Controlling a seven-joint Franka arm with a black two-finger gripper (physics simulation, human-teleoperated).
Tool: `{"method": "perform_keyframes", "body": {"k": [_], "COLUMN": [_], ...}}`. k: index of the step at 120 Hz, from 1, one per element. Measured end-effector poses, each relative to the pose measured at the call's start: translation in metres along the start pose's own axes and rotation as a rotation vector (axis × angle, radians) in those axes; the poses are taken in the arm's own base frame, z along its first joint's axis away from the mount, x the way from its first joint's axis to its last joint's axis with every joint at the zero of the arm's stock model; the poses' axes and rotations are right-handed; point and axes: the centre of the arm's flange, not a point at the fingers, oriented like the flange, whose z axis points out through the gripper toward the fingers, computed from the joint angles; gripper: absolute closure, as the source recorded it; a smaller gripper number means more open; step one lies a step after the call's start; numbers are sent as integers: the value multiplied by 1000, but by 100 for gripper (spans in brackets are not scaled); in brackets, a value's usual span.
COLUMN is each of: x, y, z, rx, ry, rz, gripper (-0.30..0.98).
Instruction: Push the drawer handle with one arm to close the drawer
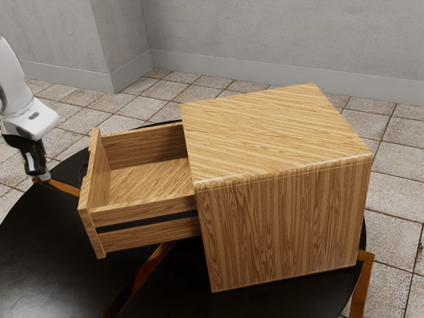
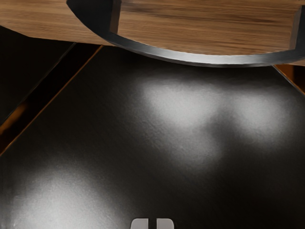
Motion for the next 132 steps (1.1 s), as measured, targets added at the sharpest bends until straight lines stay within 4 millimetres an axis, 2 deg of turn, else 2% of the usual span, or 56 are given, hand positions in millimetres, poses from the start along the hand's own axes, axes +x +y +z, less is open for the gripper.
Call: {"method": "perform_keyframes", "body": {"k": [28, 44, 82, 132], "x": [10, 18, 62, 114], "y": [3, 5, 16, 9], "z": [0, 12, 26, 28], "rx": [-45, -86, -147, -158], "ry": [82, 88, 132, 183], "rz": [128, 186, 306, 380], "gripper": [78, 78, 79, 79]}}
